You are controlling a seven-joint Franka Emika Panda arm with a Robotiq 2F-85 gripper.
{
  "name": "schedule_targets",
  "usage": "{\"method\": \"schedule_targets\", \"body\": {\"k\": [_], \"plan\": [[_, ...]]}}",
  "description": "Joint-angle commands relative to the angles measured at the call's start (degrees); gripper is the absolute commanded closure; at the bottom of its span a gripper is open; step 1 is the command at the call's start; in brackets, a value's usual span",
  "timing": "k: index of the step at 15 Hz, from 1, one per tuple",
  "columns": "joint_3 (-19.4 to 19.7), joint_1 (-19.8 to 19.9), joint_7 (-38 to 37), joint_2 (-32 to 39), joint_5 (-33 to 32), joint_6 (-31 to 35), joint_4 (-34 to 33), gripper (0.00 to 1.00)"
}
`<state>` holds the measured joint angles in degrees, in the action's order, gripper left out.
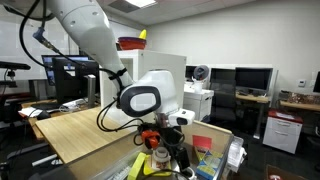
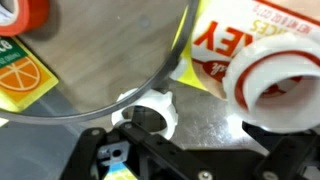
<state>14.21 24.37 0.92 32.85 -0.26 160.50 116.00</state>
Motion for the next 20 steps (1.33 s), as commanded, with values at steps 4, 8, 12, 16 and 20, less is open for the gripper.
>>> {"method": "schedule_targets", "body": {"k": [4, 8, 12, 16, 20], "plan": [[7.5, -5.6, -3.2, -14.1, -4.3, -6.6, 11.2, 0.0], [12.9, -9.3, -9.7, -19.0, -11.6, -9.4, 11.7, 0.0], [14.2, -10.6, -14.0, -22.4, -19.0, -11.6, 11.6, 0.0], [11.6, -9.2, -9.7, -24.3, -19.7, -14.8, 11.4, 0.0], [10.9, -9.2, -8.5, -27.2, -21.2, -20.5, 11.9, 0.0]]}}
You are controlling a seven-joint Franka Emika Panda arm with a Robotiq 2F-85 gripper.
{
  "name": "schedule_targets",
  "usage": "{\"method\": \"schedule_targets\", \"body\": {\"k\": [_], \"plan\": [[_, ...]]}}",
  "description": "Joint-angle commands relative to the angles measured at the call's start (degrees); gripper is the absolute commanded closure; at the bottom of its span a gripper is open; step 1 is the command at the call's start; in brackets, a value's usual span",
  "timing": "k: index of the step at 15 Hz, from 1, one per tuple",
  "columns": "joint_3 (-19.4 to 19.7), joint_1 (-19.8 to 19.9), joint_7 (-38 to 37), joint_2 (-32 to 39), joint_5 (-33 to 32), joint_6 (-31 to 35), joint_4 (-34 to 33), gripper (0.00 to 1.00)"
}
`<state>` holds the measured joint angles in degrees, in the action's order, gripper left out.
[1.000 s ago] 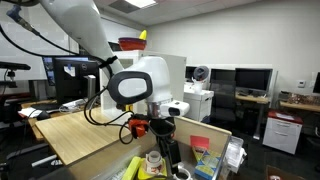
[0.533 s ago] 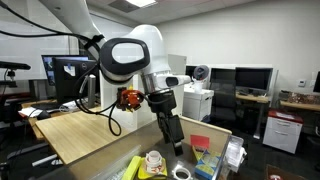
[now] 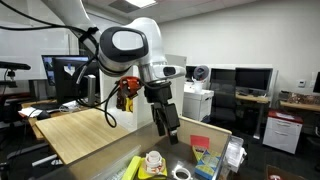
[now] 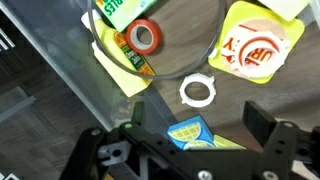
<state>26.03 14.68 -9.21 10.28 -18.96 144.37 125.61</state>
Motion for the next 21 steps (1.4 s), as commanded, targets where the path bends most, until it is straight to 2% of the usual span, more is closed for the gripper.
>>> {"method": "schedule_targets", "body": {"k": [1, 3, 4, 9, 11, 15, 21], "plan": [[-1.3, 0.7, 1.6, -5.3, -2.2, -5.7, 2.2, 0.0], [-1.8, 0.6, -1.3, -4.7, -2.7, -9.3, 0.7, 0.0], [-2.2, 1.4, -0.1, -3.0, -1.1, -7.0, -0.2, 0.0], [-3.1, 1.2, 0.3, -3.4, 0.0, -9.3, -1.0, 0.0], [-2.8, 0.7, -2.9, -8.7, -3.8, -9.4, 2.5, 0.0], [-3.1, 1.1, -6.4, -14.8, -8.6, -10.2, 5.3, 0.0], [-5.2, 4.1, -2.3, -24.3, -12.2, -8.7, 10.2, 0.0]]}}
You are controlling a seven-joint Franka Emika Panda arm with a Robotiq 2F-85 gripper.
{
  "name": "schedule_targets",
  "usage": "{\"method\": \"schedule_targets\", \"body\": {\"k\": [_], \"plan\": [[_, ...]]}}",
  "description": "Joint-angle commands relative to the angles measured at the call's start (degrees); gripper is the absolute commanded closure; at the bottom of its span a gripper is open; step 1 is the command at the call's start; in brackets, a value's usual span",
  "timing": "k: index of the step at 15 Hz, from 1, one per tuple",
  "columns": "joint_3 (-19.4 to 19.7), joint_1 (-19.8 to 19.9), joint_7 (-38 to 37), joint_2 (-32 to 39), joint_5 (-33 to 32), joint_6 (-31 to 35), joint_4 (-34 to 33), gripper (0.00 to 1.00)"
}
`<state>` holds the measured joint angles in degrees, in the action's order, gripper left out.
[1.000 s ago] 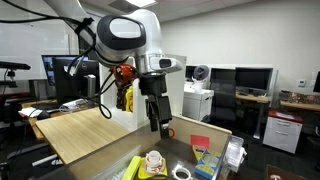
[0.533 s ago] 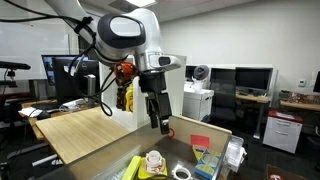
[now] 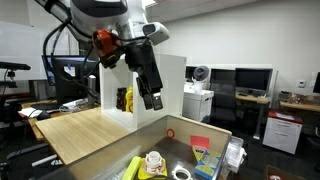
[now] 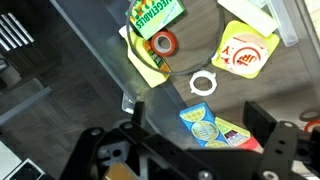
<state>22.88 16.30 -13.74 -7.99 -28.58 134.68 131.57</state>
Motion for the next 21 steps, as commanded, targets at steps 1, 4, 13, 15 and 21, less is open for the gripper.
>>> {"method": "schedule_targets", "body": {"k": [1, 4, 13, 15, 21], "plan": [[-2.1, 2.9, 4.0, -7.0, -2.0, 1.3, 4.6, 0.0], [-2.0, 3.4, 12.3, -8.4, -2.0, 3.2, 4.8, 0.0], [0.9, 0.1, 33.7, -8.3, 8.4, 12.4, 4.0, 0.0], [2.8, -2.1, 41.5, -8.3, 15.9, 15.3, 4.2, 0.0], [6.7, -7.6, 55.1, -4.4, 36.9, -3.4, -3.2, 0.0]]}}
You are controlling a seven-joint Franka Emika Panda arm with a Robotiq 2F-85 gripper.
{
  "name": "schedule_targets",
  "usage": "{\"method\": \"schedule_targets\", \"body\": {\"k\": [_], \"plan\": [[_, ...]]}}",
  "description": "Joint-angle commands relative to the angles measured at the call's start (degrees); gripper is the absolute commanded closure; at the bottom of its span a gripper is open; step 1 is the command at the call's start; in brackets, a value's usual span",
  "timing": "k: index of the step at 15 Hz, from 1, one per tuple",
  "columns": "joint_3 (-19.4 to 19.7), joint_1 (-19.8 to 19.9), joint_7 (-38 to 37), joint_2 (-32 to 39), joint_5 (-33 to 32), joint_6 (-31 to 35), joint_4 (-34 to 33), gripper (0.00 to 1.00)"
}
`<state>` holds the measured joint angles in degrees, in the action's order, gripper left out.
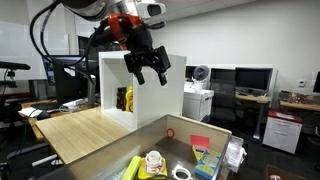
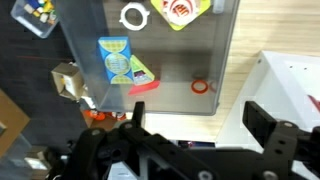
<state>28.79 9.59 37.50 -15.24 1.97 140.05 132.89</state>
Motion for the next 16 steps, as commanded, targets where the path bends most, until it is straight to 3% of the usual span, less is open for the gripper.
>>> {"method": "schedule_targets", "body": {"k": [1, 5, 8, 11, 12, 13, 16], "plan": [[0.2, -0.1, 2.6, 4.2, 7.5, -12.8, -6.2, 0.0], [-2.4, 2.8, -8.1, 9.4, 4.9, -23.4, -12.7, 0.0], [-3.8, 4.3, -15.6, 12.6, 3.8, -27.3, -16.5, 0.0], [-5.2, 5.5, -24.0, 15.7, 2.7, -28.9, -19.3, 0.0], [-5.8, 5.9, -27.8, 16.3, 1.3, -26.7, -19.3, 0.0], [-5.9, 6.2, -22.1, 14.4, 3.6, -26.9, -17.6, 0.0], [-6.6, 6.5, -22.9, 15.3, 3.3, -26.9, -18.2, 0.0]]}}
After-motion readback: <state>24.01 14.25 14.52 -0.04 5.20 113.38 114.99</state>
